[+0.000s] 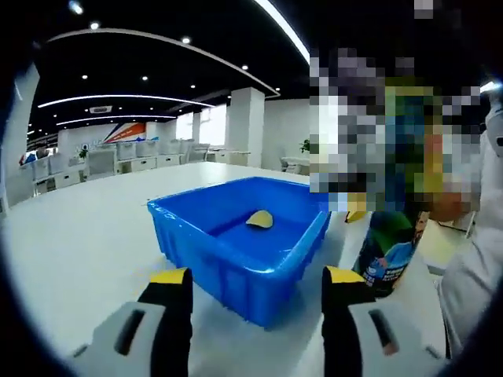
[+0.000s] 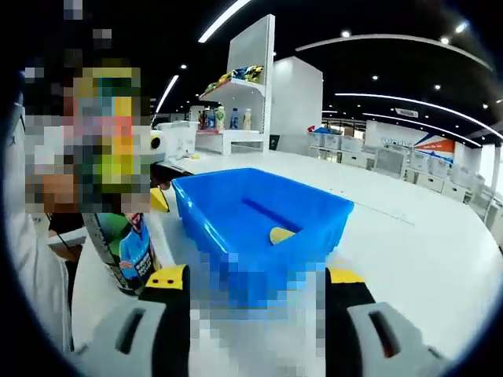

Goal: Open the lid of the chip container on the table, take out the chips, place them into the box in front of the container, and close the lid

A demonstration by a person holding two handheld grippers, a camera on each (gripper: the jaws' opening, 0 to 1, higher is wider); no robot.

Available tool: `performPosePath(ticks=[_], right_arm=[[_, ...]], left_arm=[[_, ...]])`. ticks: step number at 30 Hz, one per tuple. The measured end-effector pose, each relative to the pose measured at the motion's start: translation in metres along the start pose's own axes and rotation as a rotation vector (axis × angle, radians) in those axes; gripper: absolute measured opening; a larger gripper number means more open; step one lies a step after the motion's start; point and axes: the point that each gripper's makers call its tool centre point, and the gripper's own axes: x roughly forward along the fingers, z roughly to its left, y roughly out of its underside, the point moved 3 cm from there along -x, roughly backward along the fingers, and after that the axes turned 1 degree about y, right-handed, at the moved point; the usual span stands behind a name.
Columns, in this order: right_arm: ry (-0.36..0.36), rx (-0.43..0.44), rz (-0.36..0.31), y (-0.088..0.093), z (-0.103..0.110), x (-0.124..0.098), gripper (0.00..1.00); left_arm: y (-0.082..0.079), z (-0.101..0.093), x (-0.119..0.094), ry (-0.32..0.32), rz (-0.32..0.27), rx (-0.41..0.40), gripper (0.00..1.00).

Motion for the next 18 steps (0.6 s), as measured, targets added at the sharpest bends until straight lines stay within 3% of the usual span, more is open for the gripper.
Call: performPosePath(ticks=[6,11,18], right_arm=[[0.015,0.026,-0.038,-0.0016,-0.0064,0.0065,0.61],[-0.011,0.057,-0.065,-0.0053,-0.0028,0.0099,0.46],[0.003,0.073,-0.059,-0.0018,0.001,0.0094,0.44]], left_arm=[[-0.0025,0.0018,0.001,-0.002,-0.054,-0.039,0.59],[0.0022,0.0008,0.0032,-0.02,-0.029,0.012,0.55],[0.0047,0.0026,0.0051,-0.043,-0.027,0.009,0.53]])
